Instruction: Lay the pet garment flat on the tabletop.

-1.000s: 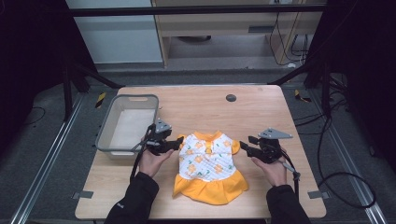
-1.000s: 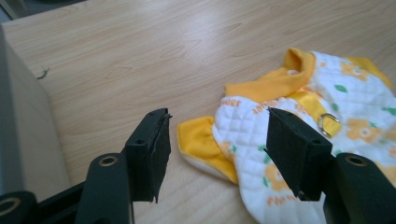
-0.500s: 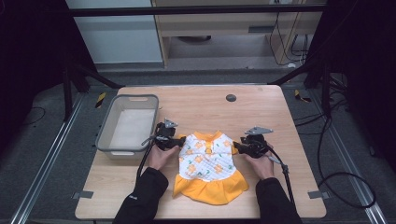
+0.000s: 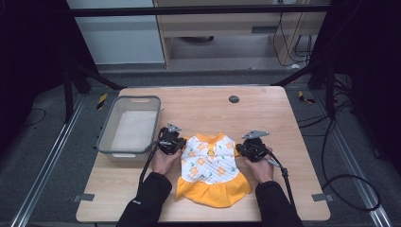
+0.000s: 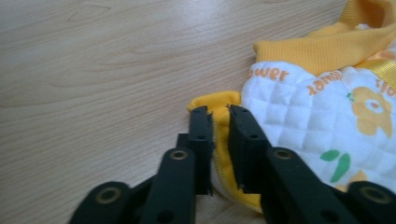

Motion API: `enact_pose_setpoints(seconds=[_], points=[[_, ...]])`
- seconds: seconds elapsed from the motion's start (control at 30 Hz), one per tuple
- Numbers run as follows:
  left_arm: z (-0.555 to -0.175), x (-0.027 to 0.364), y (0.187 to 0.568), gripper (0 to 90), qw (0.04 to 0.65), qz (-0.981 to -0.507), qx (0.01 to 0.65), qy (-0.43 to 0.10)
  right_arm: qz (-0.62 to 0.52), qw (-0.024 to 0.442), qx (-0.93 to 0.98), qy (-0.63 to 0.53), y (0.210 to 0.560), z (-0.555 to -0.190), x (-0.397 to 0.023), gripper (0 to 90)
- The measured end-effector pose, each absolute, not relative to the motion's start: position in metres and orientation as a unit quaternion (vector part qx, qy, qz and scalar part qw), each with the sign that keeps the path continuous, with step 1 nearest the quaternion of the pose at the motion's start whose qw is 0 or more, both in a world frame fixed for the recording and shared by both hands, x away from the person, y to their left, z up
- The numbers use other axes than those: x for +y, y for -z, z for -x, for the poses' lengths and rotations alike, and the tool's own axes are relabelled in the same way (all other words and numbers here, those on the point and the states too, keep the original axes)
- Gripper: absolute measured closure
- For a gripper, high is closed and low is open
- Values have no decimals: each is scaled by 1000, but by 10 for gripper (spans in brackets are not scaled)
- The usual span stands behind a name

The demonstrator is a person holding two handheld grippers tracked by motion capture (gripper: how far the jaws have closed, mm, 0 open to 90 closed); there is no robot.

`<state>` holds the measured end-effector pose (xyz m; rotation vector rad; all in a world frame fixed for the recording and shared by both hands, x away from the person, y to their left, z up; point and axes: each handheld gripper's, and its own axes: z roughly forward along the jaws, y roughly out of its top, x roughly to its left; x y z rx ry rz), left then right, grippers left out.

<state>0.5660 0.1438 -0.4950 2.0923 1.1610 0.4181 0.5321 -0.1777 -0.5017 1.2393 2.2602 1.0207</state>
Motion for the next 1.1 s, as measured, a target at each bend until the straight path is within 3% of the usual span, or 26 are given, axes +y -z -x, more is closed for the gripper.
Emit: enact_pose_setpoints(seconds=[0.1, 0.37, 0.6, 0.7, 0.77, 0.87, 0.93, 1.1], points=[[-565, 147, 492, 874, 350, -803, 457, -154, -440, 186, 796, -372, 497, -531, -180, 893], [-553, 155, 454, 885, 425, -767, 444, -186, -418, 217, 768, -434, 462, -525, -186, 896], [-552, 153, 411, 884, 473, -731, 423, -252, -407, 288, 727, -471, 429, -528, -186, 895], [-566, 150, 406, 874, 468, -729, 432, -252, -422, 318, 707, -469, 424, -539, -188, 891], [-573, 148, 408, 806, 459, -732, 440, -246, -427, 320, 712, -456, 427, -546, -187, 880], [-583, 150, 416, 594, 448, -729, 469, -220, -436, 313, 723, -434, 435, -554, -183, 777], [-580, 154, 419, 556, 450, -728, 469, -219, -433, 316, 732, -420, 439, -554, -181, 713], [-563, 165, 414, 497, 447, -738, 454, -222, -419, 304, 742, -425, 436, -538, -188, 649]])
